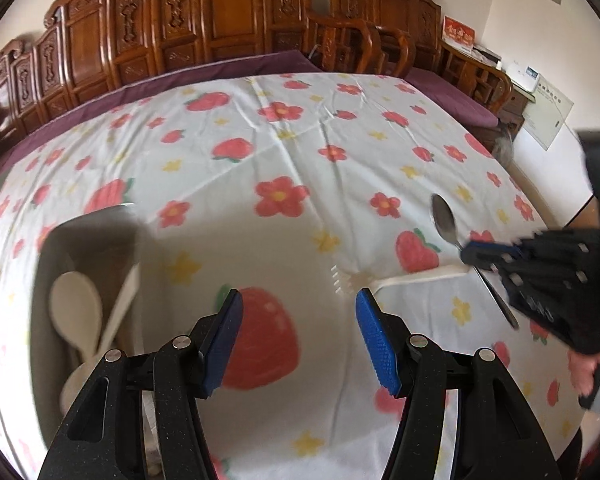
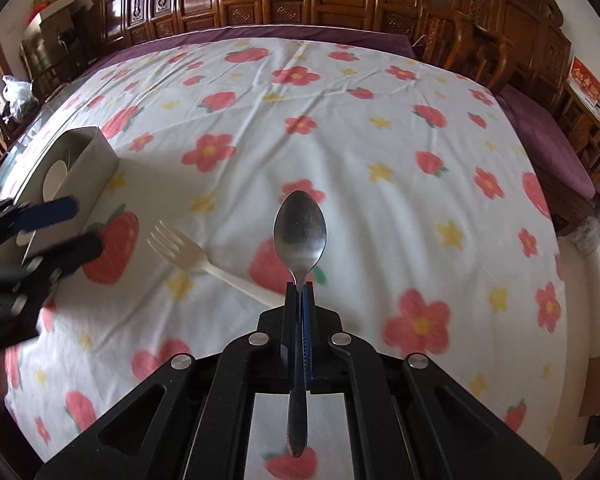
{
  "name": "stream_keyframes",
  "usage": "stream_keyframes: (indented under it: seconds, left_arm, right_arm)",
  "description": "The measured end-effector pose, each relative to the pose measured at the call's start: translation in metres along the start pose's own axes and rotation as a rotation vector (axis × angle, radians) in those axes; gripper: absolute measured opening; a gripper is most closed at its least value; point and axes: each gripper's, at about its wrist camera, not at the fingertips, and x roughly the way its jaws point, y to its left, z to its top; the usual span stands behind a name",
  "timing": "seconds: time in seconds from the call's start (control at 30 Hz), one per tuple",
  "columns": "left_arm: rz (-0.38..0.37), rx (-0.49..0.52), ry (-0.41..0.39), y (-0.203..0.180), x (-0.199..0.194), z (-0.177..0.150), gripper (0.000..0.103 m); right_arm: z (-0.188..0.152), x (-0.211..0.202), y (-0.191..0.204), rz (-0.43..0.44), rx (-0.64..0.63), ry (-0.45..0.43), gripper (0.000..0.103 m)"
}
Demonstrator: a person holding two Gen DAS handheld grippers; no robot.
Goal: Organize utensils
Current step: 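Close the right gripper on the metal spoon while the left gripper grasps the white plastic fork, then carry the metal spoon and white fork over the grey tray with both grippers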
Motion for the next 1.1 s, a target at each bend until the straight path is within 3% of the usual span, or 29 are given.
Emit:
stream_keyframes:
  seconds: [0.3,0.4,0.5,0.53,0.77,1.1]
  left_arm:
    - [-0.037,-0.030,0.103,-0.007,0.049,0.020,0.040]
    - [-0.082,-0.065,0.147,-0.003,0.059,0.019,0.030]
    - [-0.103,-0.075,0.180,-0.004,0.064,0.016,0.012]
    - [-0.105,-0.071,0.181,-0.005,0.062,0.013,0.012]
    - [-0.104,-0.060,0.137,-0.008,0.028,-0.001,0.004]
    - [0.010,-0.103,-0.051,0.026,-0.061,-0.005,0.001]
  right_arm:
    - [-0.030,-0.011,-0.028,0.000,0.025,0.002,0.003]
    - [-0.034,-0.012,-0.032,0.001,0.029,0.001,0.003]
    - [-0.036,-0.015,-0.035,0.004,0.036,-0.005,0.003]
    - [-0.036,-0.016,-0.035,0.006,0.038,-0.009,0.003]
    - [-0.038,-0.027,-0.025,0.015,0.034,-0.025,0.003]
    - [-0.030,-0.052,0.020,0.055,0.006,-0.076,0.003]
